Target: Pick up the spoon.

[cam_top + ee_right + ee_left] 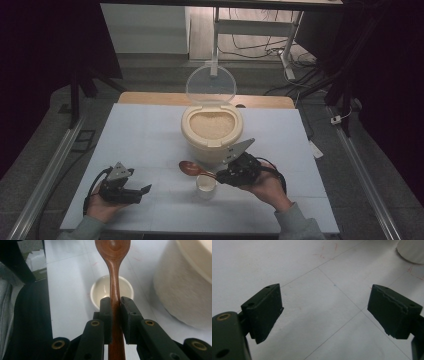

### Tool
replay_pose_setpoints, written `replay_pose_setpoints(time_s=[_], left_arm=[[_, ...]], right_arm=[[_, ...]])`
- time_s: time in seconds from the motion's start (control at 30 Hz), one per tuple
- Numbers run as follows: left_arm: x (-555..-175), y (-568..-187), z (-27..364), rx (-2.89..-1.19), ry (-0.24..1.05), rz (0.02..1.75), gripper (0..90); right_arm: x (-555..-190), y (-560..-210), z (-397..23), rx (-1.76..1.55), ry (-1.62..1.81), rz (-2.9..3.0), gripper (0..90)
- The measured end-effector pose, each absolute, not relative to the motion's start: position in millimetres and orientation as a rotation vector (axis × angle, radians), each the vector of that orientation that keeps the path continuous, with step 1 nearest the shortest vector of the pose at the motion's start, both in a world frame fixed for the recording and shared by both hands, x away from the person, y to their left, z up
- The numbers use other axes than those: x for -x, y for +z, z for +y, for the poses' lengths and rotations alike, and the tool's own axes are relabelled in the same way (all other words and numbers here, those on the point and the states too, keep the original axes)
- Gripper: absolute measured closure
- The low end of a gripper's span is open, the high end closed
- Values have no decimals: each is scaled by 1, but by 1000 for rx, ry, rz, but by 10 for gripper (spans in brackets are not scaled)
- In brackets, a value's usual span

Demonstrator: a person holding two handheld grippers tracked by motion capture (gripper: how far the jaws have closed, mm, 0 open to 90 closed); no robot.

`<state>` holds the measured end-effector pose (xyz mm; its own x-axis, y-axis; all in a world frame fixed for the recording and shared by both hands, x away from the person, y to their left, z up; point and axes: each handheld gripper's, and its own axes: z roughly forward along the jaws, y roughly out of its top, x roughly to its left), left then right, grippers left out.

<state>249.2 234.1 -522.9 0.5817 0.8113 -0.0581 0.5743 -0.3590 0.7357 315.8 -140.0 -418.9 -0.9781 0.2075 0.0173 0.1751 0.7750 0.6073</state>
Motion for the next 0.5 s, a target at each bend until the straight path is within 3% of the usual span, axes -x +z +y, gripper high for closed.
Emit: replay_pose_setpoints(time_s=[0.5], left_arm=[[-249, -515, 230, -2063, 391, 1082, 122]], right_arm=[[-317, -423, -138, -311, 968, 2903, 799]])
